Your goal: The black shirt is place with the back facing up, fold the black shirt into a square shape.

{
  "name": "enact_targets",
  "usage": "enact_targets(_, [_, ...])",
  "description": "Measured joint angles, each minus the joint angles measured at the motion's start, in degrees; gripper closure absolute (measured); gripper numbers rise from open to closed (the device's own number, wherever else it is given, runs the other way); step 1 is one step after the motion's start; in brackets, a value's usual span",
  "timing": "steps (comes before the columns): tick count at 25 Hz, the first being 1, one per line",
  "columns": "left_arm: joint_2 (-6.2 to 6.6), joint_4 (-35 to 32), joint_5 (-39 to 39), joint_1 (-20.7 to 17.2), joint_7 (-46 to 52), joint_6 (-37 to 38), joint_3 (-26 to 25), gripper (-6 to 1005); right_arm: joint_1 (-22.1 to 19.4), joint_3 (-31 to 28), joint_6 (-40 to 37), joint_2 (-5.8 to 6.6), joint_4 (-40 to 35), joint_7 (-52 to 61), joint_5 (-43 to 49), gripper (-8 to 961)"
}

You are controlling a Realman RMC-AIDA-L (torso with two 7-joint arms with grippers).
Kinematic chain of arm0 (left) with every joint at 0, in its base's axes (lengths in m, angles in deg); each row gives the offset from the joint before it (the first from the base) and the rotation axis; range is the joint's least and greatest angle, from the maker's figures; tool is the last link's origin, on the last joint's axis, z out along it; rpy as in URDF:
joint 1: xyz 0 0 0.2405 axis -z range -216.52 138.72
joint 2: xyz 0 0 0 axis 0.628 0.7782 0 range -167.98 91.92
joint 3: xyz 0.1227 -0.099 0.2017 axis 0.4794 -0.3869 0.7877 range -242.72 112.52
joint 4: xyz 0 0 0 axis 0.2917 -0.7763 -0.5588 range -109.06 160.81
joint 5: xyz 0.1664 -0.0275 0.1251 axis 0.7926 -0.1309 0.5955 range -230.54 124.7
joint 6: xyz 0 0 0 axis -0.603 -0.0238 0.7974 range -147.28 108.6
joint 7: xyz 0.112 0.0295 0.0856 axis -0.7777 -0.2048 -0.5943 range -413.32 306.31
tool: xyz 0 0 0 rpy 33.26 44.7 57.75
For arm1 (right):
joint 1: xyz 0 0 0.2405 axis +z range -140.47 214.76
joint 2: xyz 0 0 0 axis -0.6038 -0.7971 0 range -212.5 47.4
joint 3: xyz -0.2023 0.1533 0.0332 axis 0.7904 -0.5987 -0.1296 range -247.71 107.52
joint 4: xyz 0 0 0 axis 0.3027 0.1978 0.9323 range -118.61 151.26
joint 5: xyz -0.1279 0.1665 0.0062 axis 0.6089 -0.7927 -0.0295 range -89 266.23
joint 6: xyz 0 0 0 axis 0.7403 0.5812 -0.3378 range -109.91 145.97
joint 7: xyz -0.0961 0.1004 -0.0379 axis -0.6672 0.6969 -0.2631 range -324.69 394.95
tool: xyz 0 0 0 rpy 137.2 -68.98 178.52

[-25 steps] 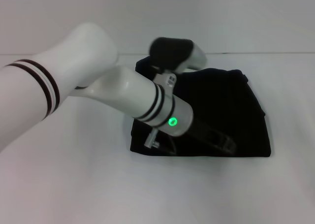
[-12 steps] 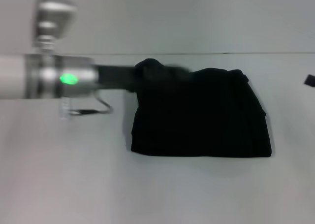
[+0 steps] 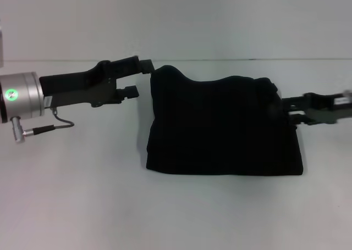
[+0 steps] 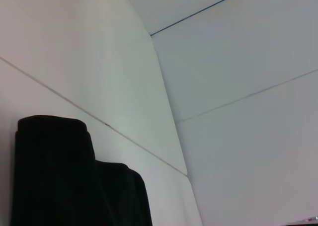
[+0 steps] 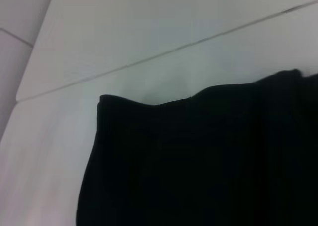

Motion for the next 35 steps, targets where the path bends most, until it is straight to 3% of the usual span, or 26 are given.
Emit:
enact_targets(6, [-0.14, 0.2, 0.0, -0.4, -1.4, -0.7, -0.9, 48, 3.6, 3.7, 6.5, -0.85, 3.8, 3.0, 1.2, 231])
enact_targets(17, [-0.11, 0.6, -0.3, -0.3, -2.6, -2.3, -1.4, 50, 4.5, 5.2, 13.2, -3.55, 5.9, 2.5, 0.9, 242])
enact_targets(35, [-0.26, 0.8, -0.5, -0.3, -2.9, -3.5, -1.8, 50, 5.2, 7.6, 18.0, -5.51, 7.1, 3.1, 1.1, 261])
